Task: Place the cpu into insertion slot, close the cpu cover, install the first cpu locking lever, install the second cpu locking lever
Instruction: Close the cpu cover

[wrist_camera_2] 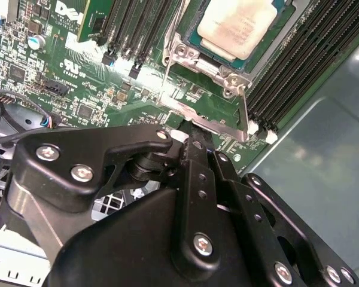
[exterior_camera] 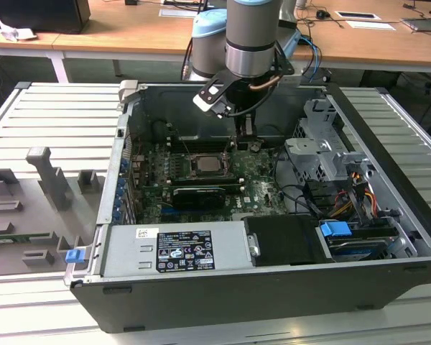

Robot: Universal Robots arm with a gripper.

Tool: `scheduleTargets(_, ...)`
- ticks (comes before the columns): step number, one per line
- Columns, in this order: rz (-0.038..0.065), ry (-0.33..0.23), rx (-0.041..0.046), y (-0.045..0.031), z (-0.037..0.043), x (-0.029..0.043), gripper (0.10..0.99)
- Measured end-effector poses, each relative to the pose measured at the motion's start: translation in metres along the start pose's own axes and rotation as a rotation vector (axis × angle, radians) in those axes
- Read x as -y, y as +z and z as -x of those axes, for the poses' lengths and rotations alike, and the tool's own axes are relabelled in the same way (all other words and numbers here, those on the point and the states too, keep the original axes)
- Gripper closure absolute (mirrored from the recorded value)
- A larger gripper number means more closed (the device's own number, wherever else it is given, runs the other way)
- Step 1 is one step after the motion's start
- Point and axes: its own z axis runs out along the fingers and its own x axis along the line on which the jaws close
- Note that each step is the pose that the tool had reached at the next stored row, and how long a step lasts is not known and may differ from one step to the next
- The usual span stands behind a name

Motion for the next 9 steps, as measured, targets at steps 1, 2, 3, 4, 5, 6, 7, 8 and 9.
scheduleTargets(1,0.000,0.000,-0.0001,0.0000,0.0000,0.0006,0.980)
scheduleTargets(2,0.000,0.000,0.0000,-0.0001,0.0000,0.0019,0.980)
scheduleTargets(3,0.000,0.000,0.0000,-0.0002,0.0001,0.0024,0.980)
scheduleTargets(4,0.000,0.000,0.0000,-0.0002,0.0001,0.0028,0.980)
scheduleTargets(5,0.000,0.000,-0.0001,-0.0002,0.0001,0.0033,0.980)
scheduleTargets(6,0.000,0.000,0.0000,-0.0003,0.0001,0.0038,0.980)
scheduleTargets(7,0.000,0.000,-0.0001,-0.0004,0.0001,0.0047,0.980)
scheduleTargets(8,0.000,0.000,-0.0001,-0.0004,0.0001,0.0052,0.980)
scheduleTargets(9,0.000,0.000,-0.0001,-0.0005,0.0002,0.0057,0.980)
